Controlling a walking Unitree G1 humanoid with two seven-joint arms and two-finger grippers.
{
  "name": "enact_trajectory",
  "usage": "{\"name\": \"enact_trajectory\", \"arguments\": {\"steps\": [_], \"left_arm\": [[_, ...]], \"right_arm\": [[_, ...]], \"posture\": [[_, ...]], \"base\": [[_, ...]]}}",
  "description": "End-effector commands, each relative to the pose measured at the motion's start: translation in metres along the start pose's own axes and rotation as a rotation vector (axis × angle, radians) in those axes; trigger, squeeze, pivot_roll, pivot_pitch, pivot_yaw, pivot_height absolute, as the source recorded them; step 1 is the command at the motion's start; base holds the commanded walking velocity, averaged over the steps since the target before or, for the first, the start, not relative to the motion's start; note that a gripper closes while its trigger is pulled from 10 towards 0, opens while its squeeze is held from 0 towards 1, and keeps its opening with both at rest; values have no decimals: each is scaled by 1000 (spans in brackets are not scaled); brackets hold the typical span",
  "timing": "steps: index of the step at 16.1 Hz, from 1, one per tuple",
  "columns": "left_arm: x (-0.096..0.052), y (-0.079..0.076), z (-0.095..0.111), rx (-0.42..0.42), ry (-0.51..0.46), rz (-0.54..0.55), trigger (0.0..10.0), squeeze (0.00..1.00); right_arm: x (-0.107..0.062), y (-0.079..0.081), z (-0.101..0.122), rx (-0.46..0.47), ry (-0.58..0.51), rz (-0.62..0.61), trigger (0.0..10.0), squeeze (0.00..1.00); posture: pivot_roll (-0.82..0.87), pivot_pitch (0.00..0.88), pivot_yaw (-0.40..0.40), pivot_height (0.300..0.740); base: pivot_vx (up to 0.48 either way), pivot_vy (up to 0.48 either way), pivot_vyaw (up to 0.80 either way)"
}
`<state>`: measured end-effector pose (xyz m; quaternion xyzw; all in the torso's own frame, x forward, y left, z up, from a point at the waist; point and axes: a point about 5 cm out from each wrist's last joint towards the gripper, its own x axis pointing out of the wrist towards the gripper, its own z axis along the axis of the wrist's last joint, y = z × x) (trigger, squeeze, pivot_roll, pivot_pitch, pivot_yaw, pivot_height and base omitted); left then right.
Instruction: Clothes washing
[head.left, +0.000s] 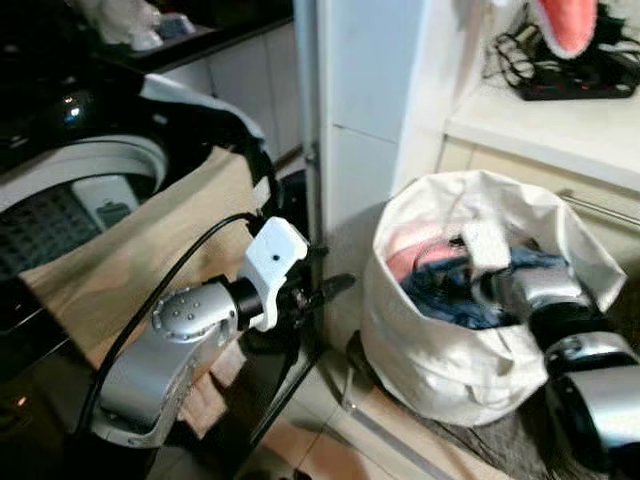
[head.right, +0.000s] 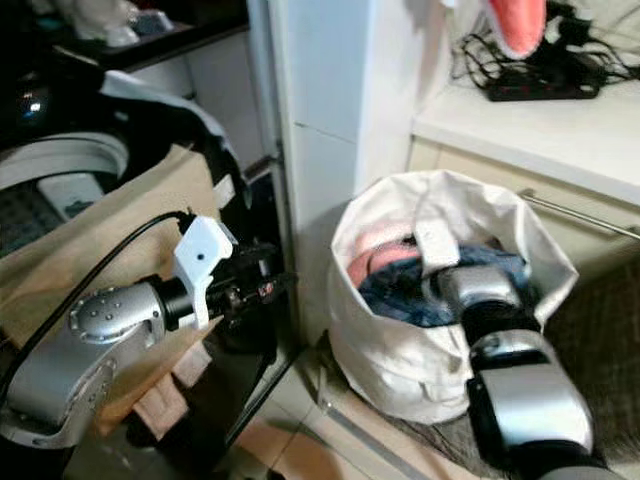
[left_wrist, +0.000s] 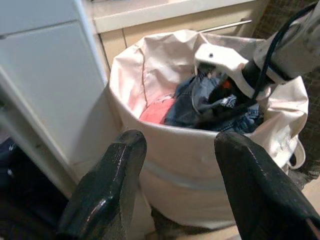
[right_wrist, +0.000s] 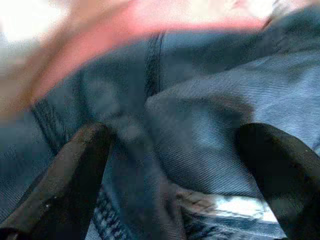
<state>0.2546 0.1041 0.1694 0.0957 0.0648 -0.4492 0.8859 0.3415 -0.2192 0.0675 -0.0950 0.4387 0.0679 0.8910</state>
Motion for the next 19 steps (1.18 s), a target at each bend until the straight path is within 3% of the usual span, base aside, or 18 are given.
{"name": "enact_trajectory", "arguments": {"steps": [1, 3, 4, 8, 19], "left_arm": [[-2, -4, 3, 7, 12, -34, 10000, 0], [-3, -7, 3, 11, 26, -65, 10000, 0], [-3, -6, 3, 12, 30, -65, 10000, 0], [-1, -4, 4, 13, 33, -67, 10000, 0], [3, -12, 11, -22, -19, -127, 10000, 0]], "right_arm": [[4, 2, -10, -50, 40, -3, 10000, 0], [9, 5, -25, -46, 91, 12, 10000, 0], [9, 0, -27, -52, 98, -17, 0, 0], [5, -11, -23, -106, 82, -71, 0, 0], [2, -20, -12, -99, 20, -94, 0, 0]], "posture": [[50, 0, 48, 740], [55, 0, 46, 740], [53, 0, 47, 740], [42, 0, 54, 740], [40, 0, 41, 740]], "base": [[0, 0, 0], [0, 0, 0], [0, 0, 0], [0, 0, 0], [0, 0, 0]]}}
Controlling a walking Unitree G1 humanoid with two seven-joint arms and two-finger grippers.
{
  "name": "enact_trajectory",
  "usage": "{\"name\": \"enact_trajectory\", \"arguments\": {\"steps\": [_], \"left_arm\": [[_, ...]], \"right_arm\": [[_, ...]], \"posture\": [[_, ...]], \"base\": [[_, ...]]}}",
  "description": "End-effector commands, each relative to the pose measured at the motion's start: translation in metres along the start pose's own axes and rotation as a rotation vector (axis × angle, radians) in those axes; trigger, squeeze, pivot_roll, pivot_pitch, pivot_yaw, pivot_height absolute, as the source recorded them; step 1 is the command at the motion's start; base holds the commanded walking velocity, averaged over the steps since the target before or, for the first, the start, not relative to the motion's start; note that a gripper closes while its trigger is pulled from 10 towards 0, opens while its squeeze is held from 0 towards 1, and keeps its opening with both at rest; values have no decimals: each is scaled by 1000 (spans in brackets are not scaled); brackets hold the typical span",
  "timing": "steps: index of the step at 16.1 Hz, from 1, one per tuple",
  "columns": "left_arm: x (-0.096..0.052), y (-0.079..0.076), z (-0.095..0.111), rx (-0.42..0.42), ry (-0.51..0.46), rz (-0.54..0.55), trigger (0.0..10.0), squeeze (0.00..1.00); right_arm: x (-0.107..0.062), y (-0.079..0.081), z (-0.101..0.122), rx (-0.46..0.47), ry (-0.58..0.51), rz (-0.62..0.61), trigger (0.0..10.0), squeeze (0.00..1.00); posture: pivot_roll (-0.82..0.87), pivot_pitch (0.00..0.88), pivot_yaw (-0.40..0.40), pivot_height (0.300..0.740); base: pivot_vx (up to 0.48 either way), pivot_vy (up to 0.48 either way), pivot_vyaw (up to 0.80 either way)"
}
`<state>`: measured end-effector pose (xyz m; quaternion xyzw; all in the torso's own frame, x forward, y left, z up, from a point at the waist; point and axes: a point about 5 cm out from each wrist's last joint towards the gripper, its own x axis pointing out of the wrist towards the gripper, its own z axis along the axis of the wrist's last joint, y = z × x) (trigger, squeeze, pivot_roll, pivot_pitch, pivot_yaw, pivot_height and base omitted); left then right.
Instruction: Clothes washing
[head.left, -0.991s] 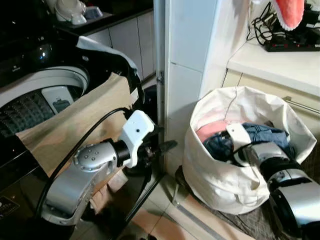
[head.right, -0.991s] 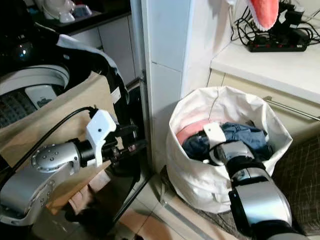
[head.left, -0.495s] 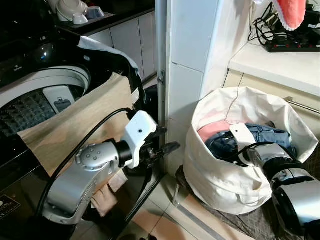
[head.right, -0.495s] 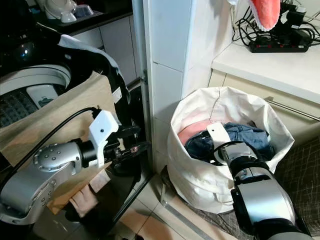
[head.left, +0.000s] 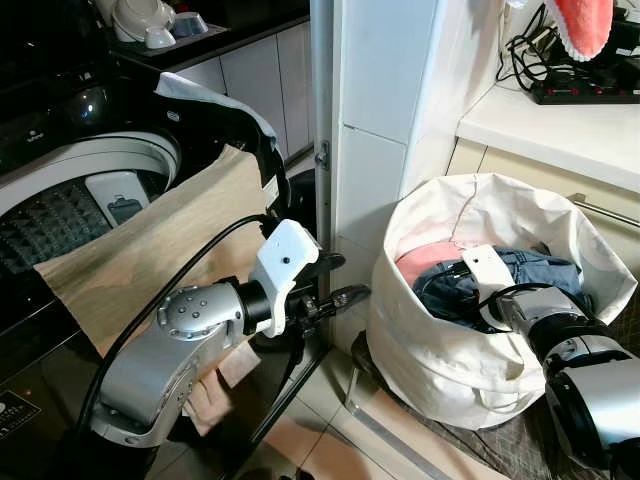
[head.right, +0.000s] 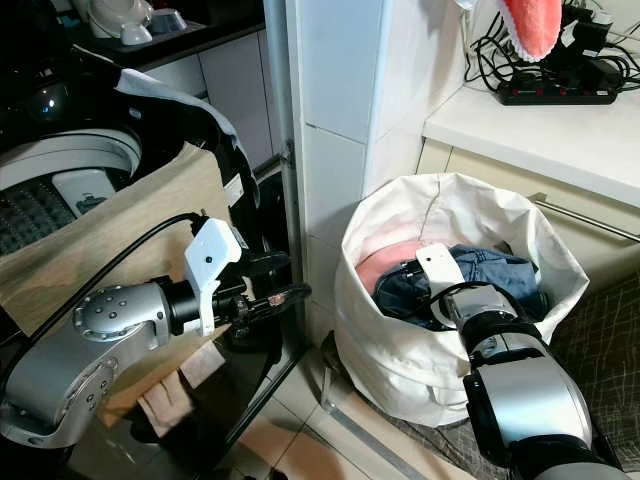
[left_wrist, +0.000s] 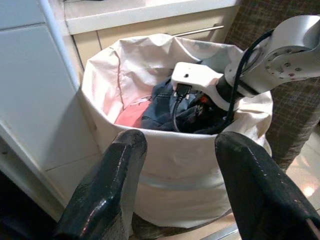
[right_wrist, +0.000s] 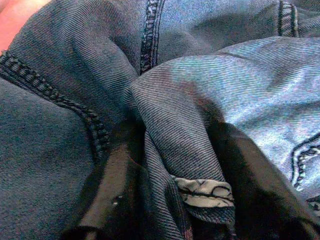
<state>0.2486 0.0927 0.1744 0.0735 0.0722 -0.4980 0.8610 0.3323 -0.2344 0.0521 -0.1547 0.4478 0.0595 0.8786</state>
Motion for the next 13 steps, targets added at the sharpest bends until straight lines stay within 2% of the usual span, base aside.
{"name": "enact_trajectory", "arguments": {"steps": [1, 5, 8, 11, 13], "left_arm": [[-1, -3, 4, 7, -12, -30, 10000, 0], [-2, -10, 5, 4, -24, -103, 10000, 0], [-2, -1, 6, 17, -34, -37, 10000, 0], [-2, 8, 9, 20, -60, 25, 10000, 0], [1, 23, 19, 42, -129, 142, 10000, 0]], "right_arm": [[-5, -10, 7, 4, -18, -32, 0, 0], [-7, -14, 12, 24, -43, -40, 0, 0], [-17, -28, 31, 78, -126, -60, 0, 0], [-38, -47, 63, 123, -246, -59, 0, 0], [-68, -67, 100, 207, -407, -20, 0, 0]], "posture": [[38, 0, 42, 740], [32, 0, 40, 740], [32, 0, 29, 740], [23, 0, 30, 740], [13, 0, 31, 740]], "base": [[0, 0, 0], [0, 0, 0], [0, 0, 0], [0, 0, 0], [0, 0, 0]]}}
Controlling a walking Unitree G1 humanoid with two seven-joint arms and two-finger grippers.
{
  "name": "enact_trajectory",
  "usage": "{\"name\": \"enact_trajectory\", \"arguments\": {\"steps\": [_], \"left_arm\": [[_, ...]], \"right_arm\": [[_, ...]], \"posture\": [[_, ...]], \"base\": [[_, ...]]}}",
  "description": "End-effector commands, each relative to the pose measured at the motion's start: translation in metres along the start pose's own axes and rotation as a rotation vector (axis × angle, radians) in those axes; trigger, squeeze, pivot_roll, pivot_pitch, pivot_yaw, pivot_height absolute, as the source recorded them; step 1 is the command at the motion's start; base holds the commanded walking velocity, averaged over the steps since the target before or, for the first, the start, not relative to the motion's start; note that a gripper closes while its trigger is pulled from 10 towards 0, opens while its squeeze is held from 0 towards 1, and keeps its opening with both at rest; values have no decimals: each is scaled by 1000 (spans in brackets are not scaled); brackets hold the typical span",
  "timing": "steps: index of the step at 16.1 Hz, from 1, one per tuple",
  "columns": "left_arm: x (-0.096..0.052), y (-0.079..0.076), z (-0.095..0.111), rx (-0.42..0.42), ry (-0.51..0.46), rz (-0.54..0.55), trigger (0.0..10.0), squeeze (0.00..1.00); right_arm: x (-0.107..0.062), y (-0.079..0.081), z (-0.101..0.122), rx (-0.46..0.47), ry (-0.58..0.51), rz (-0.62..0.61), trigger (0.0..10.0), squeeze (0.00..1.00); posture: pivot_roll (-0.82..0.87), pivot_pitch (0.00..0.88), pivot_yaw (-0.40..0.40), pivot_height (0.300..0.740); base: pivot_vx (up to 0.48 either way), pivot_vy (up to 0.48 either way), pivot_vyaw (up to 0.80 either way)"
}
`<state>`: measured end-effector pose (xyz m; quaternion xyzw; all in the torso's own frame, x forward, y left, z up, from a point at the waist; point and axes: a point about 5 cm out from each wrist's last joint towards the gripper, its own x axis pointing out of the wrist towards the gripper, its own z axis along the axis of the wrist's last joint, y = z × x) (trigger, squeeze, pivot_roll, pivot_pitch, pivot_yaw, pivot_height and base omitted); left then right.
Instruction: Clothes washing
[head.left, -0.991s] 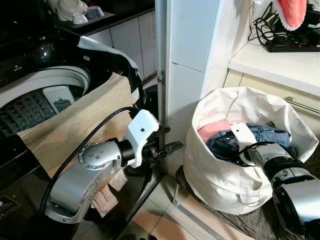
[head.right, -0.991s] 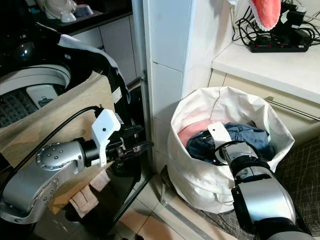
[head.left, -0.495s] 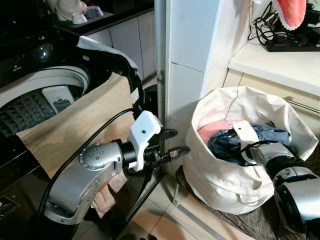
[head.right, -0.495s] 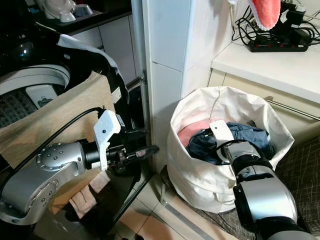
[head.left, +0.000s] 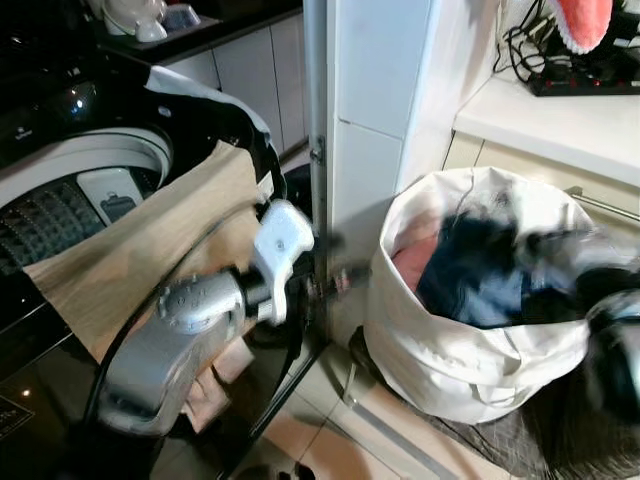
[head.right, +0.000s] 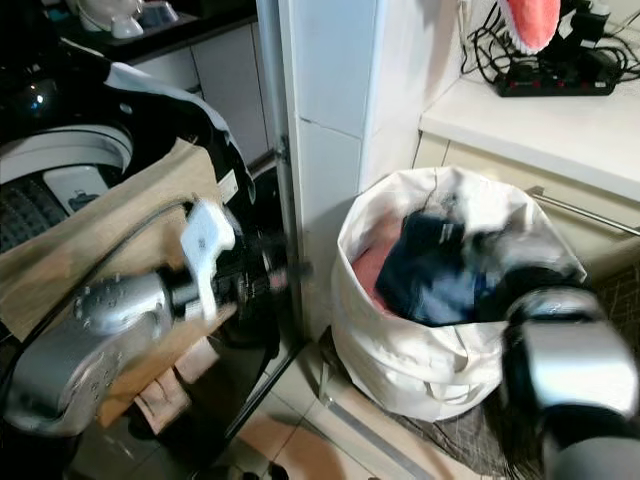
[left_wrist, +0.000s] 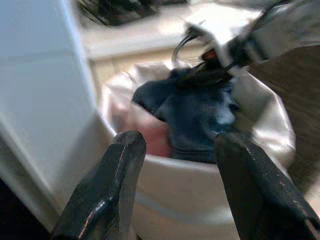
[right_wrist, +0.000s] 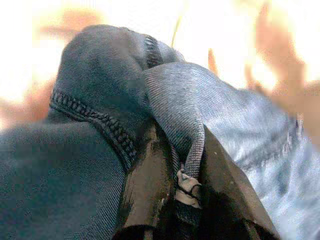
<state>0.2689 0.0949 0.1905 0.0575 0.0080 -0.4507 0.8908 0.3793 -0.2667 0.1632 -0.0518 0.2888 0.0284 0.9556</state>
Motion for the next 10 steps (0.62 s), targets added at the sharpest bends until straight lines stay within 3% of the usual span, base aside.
{"name": "enact_trajectory", "arguments": {"steps": [1, 3, 5, 8, 10], "left_arm": [[0, 12, 10, 44, -46, 78, 10000, 0], [4, 28, 31, 23, -154, 158, 10000, 0], [6, 32, 44, 41, -224, 170, 10000, 0], [13, 28, 52, 47, -259, 122, 10000, 0], [24, 24, 63, 36, -314, 68, 10000, 0]], "right_arm": [[-13, -1, 40, 41, -134, 49, 0, 0], [-53, -5, 104, 89, -359, 163, 0, 0], [-89, -2, 140, 102, -483, 259, 0, 0], [-114, 10, 154, 87, -548, 380, 0, 0], [-133, 34, 161, 114, -589, 525, 0, 0]], "posture": [[7, 0, 32, 740], [-8, 0, 39, 740], [-19, 0, 43, 740], [-31, 0, 46, 740], [-37, 0, 47, 740]], "base": [[0, 0, 0], [0, 0, 0], [0, 0, 0], [0, 0, 0], [0, 0, 0]]}}
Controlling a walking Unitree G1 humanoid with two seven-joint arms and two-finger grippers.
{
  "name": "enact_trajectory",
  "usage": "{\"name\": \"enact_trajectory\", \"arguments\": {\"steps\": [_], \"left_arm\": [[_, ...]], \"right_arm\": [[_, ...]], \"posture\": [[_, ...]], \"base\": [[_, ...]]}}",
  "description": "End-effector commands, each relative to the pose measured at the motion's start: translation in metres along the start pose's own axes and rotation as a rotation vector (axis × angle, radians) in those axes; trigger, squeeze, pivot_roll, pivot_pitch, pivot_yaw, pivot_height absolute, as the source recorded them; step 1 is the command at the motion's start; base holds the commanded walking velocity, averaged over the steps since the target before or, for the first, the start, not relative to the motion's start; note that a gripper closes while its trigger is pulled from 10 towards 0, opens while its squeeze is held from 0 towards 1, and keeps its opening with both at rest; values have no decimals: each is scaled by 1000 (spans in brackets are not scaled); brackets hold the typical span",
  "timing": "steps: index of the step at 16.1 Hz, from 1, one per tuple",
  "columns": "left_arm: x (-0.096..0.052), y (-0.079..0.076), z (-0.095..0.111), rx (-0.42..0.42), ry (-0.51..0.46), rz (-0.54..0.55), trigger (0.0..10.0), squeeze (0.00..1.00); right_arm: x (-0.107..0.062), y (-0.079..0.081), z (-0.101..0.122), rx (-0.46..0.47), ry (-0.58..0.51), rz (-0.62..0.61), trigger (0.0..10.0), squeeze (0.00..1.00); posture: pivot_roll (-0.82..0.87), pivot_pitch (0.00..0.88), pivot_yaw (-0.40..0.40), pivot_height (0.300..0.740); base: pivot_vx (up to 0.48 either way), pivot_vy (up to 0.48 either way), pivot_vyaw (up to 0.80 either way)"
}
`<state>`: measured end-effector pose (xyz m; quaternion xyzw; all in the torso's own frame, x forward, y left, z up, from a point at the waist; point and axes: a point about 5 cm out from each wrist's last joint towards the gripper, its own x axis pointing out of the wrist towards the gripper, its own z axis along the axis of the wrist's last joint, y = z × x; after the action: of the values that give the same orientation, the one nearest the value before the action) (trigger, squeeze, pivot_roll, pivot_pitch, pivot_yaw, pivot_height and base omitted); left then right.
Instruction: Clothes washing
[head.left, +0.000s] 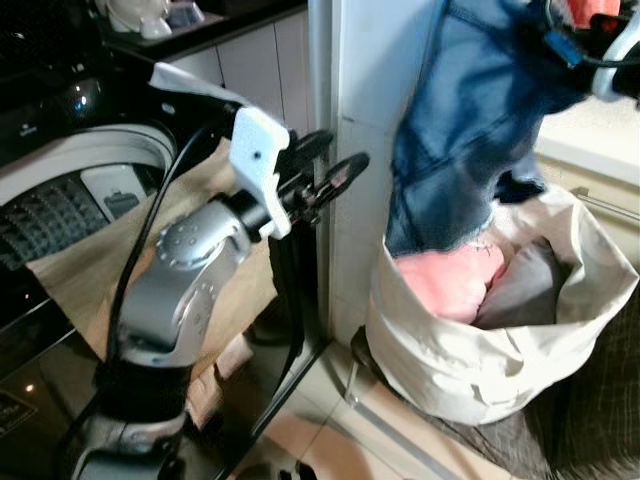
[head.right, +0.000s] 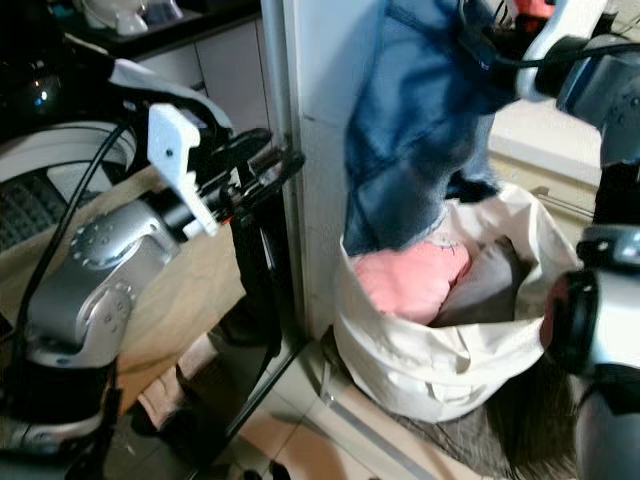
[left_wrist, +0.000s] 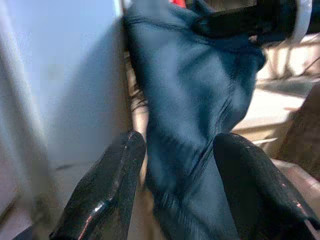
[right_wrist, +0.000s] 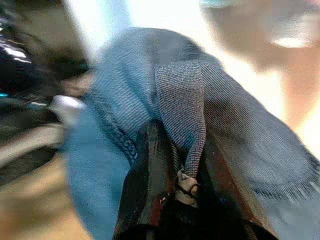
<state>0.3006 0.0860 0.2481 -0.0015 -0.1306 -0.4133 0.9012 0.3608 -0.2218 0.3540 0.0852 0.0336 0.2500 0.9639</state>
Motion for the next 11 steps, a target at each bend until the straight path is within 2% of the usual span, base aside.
{"name": "enact_trajectory", "arguments": {"steps": [1, 3, 5, 7, 9, 11], "left_arm": [[7, -5, 7, -22, -28, -55, 10000, 1000], [21, -10, 14, -42, -67, -90, 10000, 1000], [27, -12, 18, -65, -96, -103, 10000, 1000], [33, -15, 17, -63, -96, -116, 10000, 1000], [34, -8, 12, -5, -58, -47, 10000, 1000], [35, -1, 11, 31, -46, 13, 10000, 1000]], "right_arm": [[-1, 21, 10, 8, -45, 95, 0, 0], [6, 45, -1, 31, -18, 204, 0, 0], [9, 56, -9, 56, 2, 267, 0, 0], [9, 76, -18, 114, 21, 370, 0, 0], [7, 87, -19, 144, 19, 431, 0, 0], [5, 92, -16, 173, 10, 469, 0, 0]], "posture": [[-38, 0, 49, 740], [-40, 0, 50, 740], [-39, 0, 46, 740], [-39, 0, 44, 740], [-39, 0, 44, 740], [-40, 0, 40, 740]], "base": [[0, 0, 0], [0, 0, 0], [0, 0, 0], [0, 0, 0], [0, 0, 0], [0, 0, 0]]}}
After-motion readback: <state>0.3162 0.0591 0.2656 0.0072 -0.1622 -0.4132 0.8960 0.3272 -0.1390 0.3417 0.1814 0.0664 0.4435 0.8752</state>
